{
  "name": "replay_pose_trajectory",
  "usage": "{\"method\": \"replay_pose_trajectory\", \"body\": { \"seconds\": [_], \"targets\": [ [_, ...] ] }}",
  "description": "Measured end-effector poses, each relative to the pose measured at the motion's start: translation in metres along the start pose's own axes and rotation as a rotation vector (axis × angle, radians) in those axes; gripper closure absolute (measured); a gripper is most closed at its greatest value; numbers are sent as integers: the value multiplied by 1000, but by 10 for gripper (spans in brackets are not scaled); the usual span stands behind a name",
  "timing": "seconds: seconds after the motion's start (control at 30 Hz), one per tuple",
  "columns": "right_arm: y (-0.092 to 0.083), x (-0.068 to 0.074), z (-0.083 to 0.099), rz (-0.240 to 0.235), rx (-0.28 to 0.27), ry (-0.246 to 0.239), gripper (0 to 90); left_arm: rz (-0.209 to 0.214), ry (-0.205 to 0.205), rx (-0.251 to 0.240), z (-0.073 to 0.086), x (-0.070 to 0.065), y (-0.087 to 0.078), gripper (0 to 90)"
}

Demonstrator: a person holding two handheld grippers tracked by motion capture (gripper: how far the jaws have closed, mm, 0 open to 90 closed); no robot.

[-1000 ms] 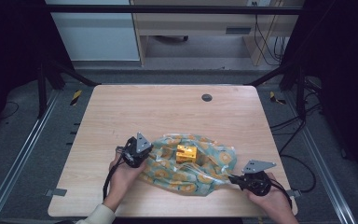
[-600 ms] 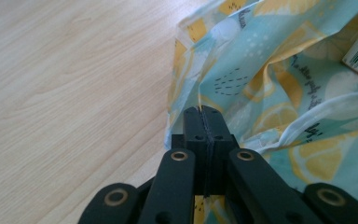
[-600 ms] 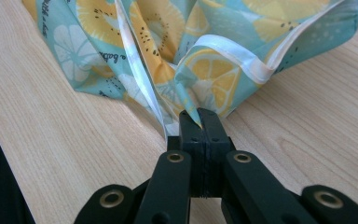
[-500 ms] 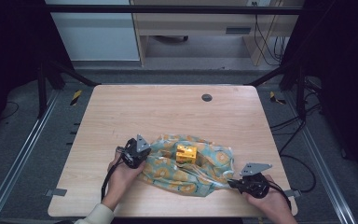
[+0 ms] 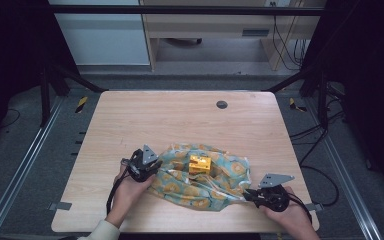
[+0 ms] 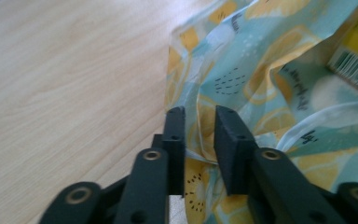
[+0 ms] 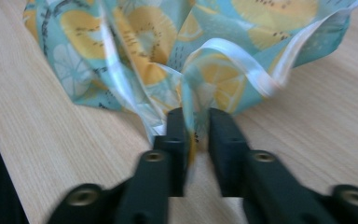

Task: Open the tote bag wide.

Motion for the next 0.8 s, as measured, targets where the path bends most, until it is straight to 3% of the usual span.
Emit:
{"method": "replay_pose_trajectory", "body": {
  "seconds": [0.1, 0.13, 0.37, 0.43, 0.67, 0.8],
  "targets": [
    [-6, -1, -4, 18, -24, 6, 603, -1, 14, -43, -8, -5, -13, 661],
    [-10, -2, -8, 28, -39, 8, 514, 0, 21, -71, -13, -9, -20, 638],
    [-25, -5, -21, 59, -85, 5, 337, 14, 33, -139, -28, -21, -42, 611],
    [-33, -7, -27, 64, -102, 0, 294, 45, 26, -159, -32, -27, -46, 602],
    [-42, -12, -51, 79, -134, -14, 281, 139, 57, -160, -36, -63, -45, 563],
    [-24, -10, -75, 77, -133, -44, 327, 166, 79, -132, -31, -78, -39, 528]
  ]
}}
Point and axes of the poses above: each handheld gripper's, and its own axes: y roughly forward along the jaws, z roughly out of its underside, x roughly to its left, the point moved 5 cm from there along y, roughly forward along the jaws, and after that the axes turned 13 degrees about z, right-handed, at the moved point
